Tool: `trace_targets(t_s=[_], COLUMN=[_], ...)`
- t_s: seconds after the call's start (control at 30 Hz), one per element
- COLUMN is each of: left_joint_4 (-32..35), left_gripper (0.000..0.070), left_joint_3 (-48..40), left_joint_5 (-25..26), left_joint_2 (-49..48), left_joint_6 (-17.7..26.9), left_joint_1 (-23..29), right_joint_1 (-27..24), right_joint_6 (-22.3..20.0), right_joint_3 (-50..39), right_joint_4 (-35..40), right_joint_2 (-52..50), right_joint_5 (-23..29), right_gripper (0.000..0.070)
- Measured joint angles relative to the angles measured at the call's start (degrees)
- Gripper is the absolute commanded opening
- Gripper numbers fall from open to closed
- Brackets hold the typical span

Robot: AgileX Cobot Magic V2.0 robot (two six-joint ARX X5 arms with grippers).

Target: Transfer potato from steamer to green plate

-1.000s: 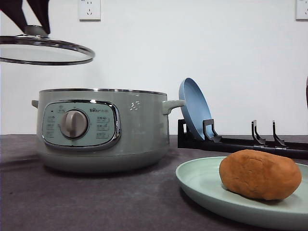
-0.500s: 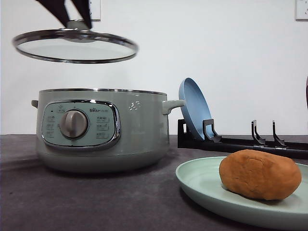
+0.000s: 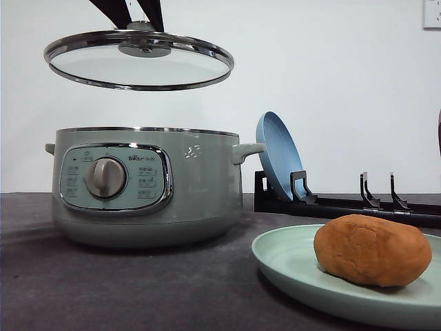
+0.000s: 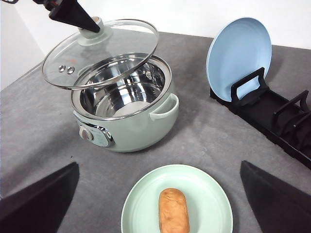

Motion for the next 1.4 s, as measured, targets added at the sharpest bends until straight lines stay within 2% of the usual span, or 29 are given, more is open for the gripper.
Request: trace_targets(t_s=[0.3, 0.9, 1.4], left_joint_4=[0.1, 4.0, 6.4], left_gripper=[0.0000, 0.0000, 0.0000], left_joint_3=[-4.5, -11.4, -11.7], left_joint_5=[0.0, -2.0, -2.0], left_joint_2=[-0.2, -0.2, 1.6], left_joint_6=[0.0, 1.7, 2.0], left_joint_1=[-1.8, -1.7, -1.8], right_joint_1=[0.0, 0.0, 0.0], right_joint_6=[0.5, 0.7, 0.7], right_joint_3=[0.0, 0.0, 0.0], right_joint_4=[0.0, 0.0, 0.0], right_joint_2=[0.0, 0.0, 0.0], right_joint_5=[0.0, 0.1, 0.2], right_gripper=[0.0695, 0.0695, 0.0694])
